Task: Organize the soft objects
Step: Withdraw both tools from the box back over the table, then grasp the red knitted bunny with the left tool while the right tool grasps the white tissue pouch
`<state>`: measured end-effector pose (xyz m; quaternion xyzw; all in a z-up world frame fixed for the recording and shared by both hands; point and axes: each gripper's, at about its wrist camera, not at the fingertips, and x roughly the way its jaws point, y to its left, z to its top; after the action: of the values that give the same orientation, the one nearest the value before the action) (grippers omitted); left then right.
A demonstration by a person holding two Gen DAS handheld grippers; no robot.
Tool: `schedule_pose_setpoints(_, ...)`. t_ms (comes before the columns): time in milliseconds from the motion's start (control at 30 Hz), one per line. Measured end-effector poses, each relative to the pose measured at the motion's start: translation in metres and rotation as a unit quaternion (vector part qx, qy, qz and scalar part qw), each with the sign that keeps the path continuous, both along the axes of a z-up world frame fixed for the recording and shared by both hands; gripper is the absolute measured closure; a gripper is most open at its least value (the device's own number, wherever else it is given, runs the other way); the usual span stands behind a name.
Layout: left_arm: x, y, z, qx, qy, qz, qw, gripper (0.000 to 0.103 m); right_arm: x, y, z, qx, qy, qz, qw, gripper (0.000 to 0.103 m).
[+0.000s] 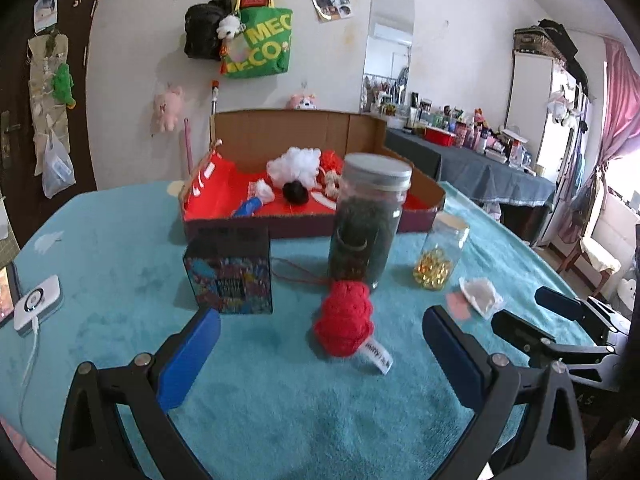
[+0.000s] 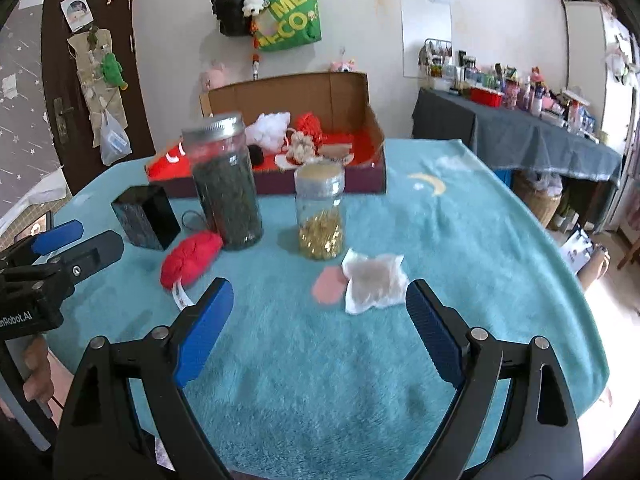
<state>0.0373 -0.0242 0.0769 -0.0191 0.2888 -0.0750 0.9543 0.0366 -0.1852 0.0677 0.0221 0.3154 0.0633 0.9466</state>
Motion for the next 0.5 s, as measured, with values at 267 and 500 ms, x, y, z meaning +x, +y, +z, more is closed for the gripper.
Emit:
schedule_pose_setpoints(267,0.003,0.001,-0.017,0.009,0.017,0.005,0.9998,0.0,0.005,0.003,-0.015,0.007,0.023,0.005,1.0,0.014)
schedule_pose_setpoints(500,0.019,-0.004,-0.022,0.013,0.037,0.004,0.9992,0.0,0.02,-0.007,-0.019,0.006,0.041,0.001,0.999,0.014)
